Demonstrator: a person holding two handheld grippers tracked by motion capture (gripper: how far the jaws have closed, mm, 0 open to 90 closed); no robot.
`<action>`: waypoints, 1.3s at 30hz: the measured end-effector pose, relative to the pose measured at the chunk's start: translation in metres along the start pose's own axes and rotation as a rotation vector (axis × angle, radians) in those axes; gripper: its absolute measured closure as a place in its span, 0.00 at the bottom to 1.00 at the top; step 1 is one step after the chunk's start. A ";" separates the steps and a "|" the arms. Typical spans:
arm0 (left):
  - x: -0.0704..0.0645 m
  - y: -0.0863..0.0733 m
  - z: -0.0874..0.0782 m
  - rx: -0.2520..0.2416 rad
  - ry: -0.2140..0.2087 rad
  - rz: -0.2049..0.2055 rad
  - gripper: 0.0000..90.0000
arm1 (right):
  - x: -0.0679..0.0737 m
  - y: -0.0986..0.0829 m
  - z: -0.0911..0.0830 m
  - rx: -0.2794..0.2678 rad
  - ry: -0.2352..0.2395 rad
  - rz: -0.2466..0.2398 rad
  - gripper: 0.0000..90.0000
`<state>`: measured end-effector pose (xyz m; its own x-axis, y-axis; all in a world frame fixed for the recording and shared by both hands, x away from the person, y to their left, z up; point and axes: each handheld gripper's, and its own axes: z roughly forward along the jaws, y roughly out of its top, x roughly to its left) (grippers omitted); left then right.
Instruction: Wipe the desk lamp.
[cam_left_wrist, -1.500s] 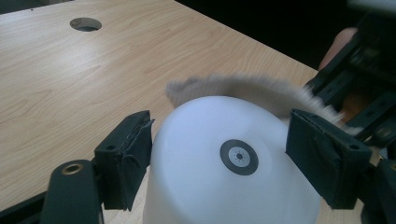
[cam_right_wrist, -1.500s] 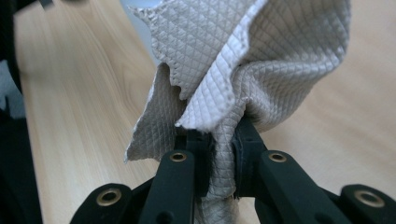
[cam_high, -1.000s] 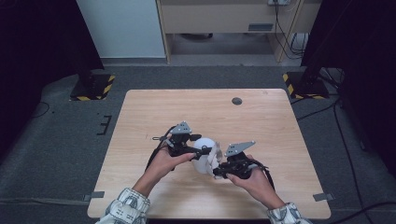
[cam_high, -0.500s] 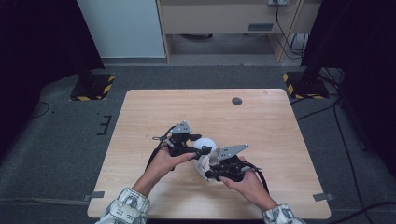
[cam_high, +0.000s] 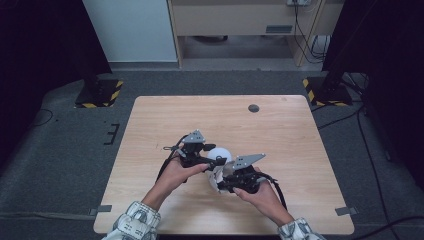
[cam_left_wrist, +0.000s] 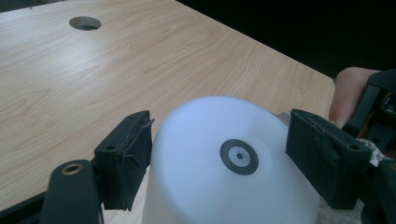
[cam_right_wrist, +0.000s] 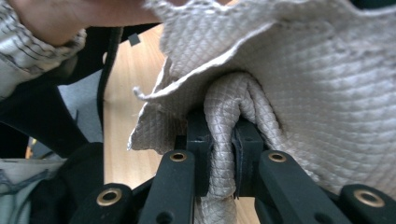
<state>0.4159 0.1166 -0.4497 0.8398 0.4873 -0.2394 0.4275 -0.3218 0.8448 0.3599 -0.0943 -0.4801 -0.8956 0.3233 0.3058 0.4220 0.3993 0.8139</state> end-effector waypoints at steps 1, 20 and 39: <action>0.000 0.000 0.000 0.000 0.000 0.001 0.25 | 0.000 -0.002 0.003 0.012 -0.005 -0.001 0.90; 0.000 0.000 0.000 -0.001 0.001 0.004 0.25 | -0.001 -0.007 0.017 0.063 -0.032 0.012 0.90; 0.000 0.000 0.000 -0.004 0.005 0.002 0.25 | -0.011 -0.014 0.004 0.136 -0.055 0.019 0.90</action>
<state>0.4160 0.1167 -0.4498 0.8390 0.4905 -0.2355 0.4244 -0.3191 0.8474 0.3642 -0.0997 -0.4973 -0.8796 0.3771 0.2898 0.4575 0.5041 0.7325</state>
